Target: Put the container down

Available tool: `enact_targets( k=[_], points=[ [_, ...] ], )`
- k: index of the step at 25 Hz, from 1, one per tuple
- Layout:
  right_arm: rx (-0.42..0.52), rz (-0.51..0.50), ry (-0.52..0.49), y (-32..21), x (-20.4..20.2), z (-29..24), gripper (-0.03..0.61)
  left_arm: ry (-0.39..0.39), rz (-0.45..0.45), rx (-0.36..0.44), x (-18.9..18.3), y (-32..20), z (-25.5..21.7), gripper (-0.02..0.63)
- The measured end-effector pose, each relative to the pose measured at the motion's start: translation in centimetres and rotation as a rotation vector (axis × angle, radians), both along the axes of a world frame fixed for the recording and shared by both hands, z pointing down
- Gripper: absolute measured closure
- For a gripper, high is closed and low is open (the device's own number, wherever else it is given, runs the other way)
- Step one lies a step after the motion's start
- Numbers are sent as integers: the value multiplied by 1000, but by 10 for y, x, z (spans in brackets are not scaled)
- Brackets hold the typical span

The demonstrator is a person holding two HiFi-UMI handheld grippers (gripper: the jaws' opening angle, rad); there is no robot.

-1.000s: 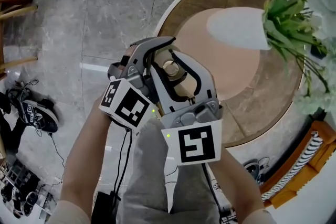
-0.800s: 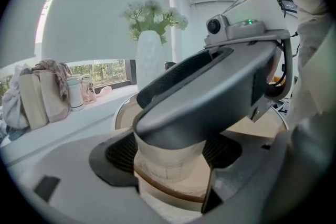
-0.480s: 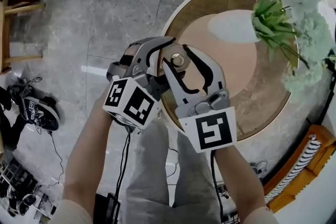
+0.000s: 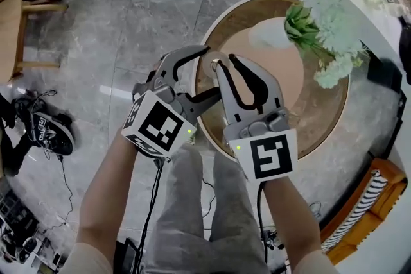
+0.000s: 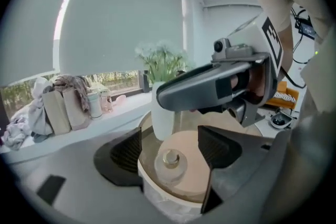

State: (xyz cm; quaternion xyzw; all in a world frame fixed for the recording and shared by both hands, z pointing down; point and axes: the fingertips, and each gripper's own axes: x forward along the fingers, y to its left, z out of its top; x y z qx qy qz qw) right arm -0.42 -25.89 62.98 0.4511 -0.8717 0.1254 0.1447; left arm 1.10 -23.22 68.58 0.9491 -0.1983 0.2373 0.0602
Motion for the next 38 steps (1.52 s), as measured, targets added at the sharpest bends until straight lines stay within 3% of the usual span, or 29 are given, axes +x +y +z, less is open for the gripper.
enact_targets(
  k=[3, 10, 14, 18, 21, 23, 33, 38],
  points=[
    [38, 22, -10, -2, 3, -37, 517, 70, -49, 48, -1, -9, -48, 272],
    [178, 78, 18, -7, 29, -134, 541, 93, -63, 103, 11, -10, -138, 304],
    [213, 93, 12, -5, 34, -198, 546, 131, -105, 188, 7, -10, -209, 374],
    [282, 98, 4, -1, 46, -273, 546, 206, -176, 270, 3, -13, -290, 506],
    [333, 92, 6, 6, 52, -331, 547, 210, -172, 313, 3, -6, -342, 526],
    [347, 77, 26, 11, 54, -367, 546, 197, -152, 337, 6, 2, -375, 598],
    [464, 45, 49, 62, 68, -521, 547, 213, -193, 421, 13, 44, -521, 606],
    [512, 25, 52, 94, 72, -583, 552, 299, -292, 369, 3, 63, -579, 606]
  ],
)
